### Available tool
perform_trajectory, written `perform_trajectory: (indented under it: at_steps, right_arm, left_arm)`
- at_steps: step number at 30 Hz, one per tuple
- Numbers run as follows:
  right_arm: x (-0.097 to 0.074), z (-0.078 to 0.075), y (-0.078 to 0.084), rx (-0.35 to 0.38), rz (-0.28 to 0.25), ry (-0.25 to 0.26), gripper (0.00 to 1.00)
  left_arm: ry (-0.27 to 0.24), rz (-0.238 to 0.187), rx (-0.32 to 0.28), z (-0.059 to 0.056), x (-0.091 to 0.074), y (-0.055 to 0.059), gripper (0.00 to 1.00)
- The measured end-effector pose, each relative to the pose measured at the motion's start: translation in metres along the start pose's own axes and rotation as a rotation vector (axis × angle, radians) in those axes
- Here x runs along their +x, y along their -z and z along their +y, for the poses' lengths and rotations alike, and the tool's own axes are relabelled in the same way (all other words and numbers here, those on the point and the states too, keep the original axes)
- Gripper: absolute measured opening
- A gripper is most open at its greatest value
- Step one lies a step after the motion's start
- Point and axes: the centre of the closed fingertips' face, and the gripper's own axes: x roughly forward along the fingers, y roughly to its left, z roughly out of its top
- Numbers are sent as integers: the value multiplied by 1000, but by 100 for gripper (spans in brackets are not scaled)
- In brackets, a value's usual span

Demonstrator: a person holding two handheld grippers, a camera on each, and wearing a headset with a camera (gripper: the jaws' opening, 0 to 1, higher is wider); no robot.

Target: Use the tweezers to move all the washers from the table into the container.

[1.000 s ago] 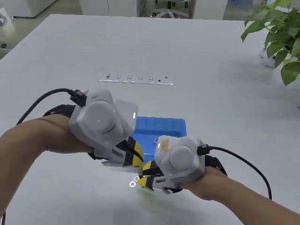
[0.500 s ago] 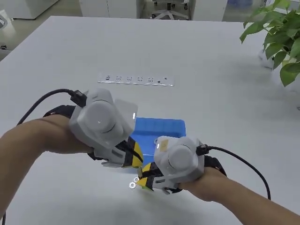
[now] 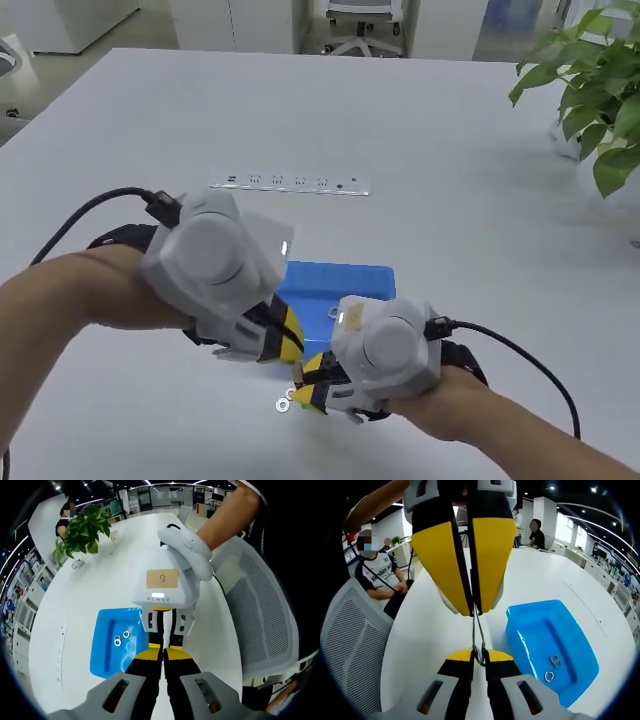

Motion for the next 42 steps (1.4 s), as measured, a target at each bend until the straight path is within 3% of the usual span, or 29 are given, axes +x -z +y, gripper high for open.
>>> perform_trajectory:
  at_steps: [20, 31, 42]
  right_arm:
    - [-23, -6, -22, -31, -16, 40, 10]
    - [-34, -26, -33, -31, -39, 82, 10]
    - [-38, -51, -38, -49, -32, 104, 10]
  left_arm:
    - [-18, -25, 22, 4, -24, -20, 5]
    - [-30, -24, 54, 20, -33, -32, 5]
    - [-53, -32, 74, 42, -35, -37, 5]
